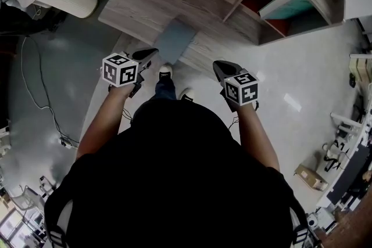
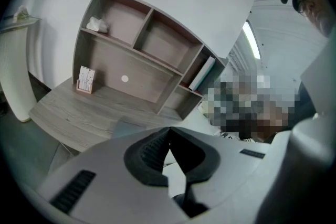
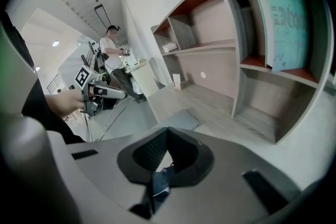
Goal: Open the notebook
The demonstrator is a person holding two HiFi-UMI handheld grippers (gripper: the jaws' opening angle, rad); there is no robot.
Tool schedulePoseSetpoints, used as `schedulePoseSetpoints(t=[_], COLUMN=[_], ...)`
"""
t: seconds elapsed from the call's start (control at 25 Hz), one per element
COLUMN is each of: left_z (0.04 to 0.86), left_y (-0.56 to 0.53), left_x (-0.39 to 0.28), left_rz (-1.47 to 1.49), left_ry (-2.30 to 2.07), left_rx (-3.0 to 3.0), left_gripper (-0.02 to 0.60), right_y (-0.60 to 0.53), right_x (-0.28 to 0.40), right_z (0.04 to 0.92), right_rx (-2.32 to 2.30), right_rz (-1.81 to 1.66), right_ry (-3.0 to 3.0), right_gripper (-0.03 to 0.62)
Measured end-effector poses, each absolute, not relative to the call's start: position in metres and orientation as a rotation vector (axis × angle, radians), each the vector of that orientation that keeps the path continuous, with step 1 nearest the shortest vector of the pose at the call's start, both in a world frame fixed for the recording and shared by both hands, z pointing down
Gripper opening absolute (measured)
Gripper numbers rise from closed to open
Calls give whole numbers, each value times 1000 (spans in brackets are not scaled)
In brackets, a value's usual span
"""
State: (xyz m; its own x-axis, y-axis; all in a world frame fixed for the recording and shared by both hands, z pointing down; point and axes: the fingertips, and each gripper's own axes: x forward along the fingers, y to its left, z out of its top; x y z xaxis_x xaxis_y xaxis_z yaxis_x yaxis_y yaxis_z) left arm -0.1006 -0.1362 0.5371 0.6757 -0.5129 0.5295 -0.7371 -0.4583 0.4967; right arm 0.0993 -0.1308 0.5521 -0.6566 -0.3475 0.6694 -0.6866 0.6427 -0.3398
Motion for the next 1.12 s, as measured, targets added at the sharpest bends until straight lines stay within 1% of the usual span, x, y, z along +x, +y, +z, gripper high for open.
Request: schedulePoseSetpoints(t=[0.84,1.12], left_z=[592,622], left_y=[-166,-172], left_x=[-97,-94], left_rz=[525,631], left_ry=[-815,-775], left_rx=[2128,2122], left_gripper=[9,9], right_y=[-145,-144], right_x=[88,82], right_z=[596,609], right_rx=[831,818], right_rz=[889,921], right_ry=[-2185,-2150], right_gripper=[0,0])
